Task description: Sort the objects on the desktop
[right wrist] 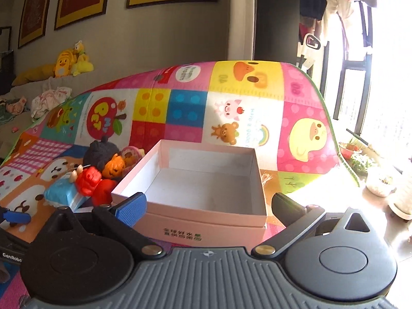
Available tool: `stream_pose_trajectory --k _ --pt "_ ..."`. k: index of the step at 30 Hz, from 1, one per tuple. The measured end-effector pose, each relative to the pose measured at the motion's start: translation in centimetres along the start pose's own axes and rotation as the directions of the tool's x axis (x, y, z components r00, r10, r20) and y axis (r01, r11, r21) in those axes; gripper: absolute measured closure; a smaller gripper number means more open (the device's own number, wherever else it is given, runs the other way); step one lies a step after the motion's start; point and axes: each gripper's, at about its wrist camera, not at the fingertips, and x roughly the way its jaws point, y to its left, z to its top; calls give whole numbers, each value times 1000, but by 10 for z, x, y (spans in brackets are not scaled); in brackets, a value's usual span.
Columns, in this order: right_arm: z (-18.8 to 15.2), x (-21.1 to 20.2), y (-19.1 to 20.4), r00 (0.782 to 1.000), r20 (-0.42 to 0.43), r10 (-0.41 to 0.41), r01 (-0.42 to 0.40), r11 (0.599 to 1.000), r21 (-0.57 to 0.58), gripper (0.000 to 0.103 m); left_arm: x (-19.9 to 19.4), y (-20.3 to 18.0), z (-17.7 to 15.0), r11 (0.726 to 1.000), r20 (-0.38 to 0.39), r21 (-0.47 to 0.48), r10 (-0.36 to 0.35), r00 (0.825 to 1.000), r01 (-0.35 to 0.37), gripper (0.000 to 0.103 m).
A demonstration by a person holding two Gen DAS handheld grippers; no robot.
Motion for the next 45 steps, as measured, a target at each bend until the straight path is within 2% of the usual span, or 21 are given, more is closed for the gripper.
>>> stream_pose_trajectory --k 4,6,9,12,15,17,18,20,21,24,25,26,27,29,30,35,36,37,39,42,45 --pt "20 69 -46 989 -149 22 6 983 186 0 4 0 2 1000 -1 -5 -4 1000 4 0" --pt "20 96 -53 981 -193 37 6 976 216 0 3 1 1 1000 3 -5 -13 1000 13 0" --pt "22 121 -40 969 -217 116 -71 976 205 0 3 1 1 1000 7 -11 -17 1000 17 0" --pt "27 129 -15 979 -195 66 -45 993 110 0 4 0 0 1000 6 -7 -14 1000 14 0" --pt "27 138 4 975 -194 105 -96 994 55 0 4 1 0 1000 8 -9 -15 1000 15 0" --pt "28 139 14 972 -194 131 -127 991 34 0 4 1 0 1000 9 -11 -18 1000 18 0" --pt "29 134 18 977 -174 122 -120 993 21 0 4 2 0 1000 10 -13 -20 1000 20 0" --pt "30 111 26 994 -88 61 -62 998 -7 0 4 3 0 999 13 -20 -27 1000 28 0" --pt "29 97 31 997 -46 57 -59 998 -31 0 3 4 -1 999 15 -25 -31 999 32 0" --pt "16 51 48 993 -2 119 -119 987 -112 0 3 5 -1 999 18 -30 -35 999 35 0" --pt "7 39 56 989 -16 150 -151 979 -140 6 3 5 -1 999 17 -29 -34 999 34 0" --pt "-1 32 61 983 -44 176 -181 971 -158 19 3 5 -1 999 17 -28 -33 999 33 0" --pt "-12 25 68 973 -96 210 -224 959 -173 25 3 5 -1 999 17 -28 -33 999 33 0" --pt "-30 19 78 951 -173 256 -285 943 -172 45 3 5 -1 999 16 -27 -31 999 32 0" --pt "-41 17 83 940 -206 271 -307 937 -167 47 3 5 -1 999 16 -26 -31 999 31 0" --pt "-69 19 90 919 -303 253 -315 933 -174 57 3 4 -1 1000 13 -18 -22 1000 23 0" --pt "-72 19 88 913 -322 250 -316 933 -171 61 3 3 -1 1000 12 -16 -21 1000 21 0" --pt "-74 20 86 908 -341 244 -316 933 -172 72 3 3 -1 1000 11 -15 -20 1000 20 0" --pt "-76 17 84 910 -340 238 -312 933 -180 78 3 3 -2 1000 11 -15 -19 1000 20 0" --pt "-75 11 85 908 -334 254 -325 929 -179 80 4 3 -2 1000 9 -10 -15 1000 16 0" --pt "-77 2 92 891 -344 297 -383 898 -215 80 4 2 -1 1000 8 -8 -13 1000 13 0"
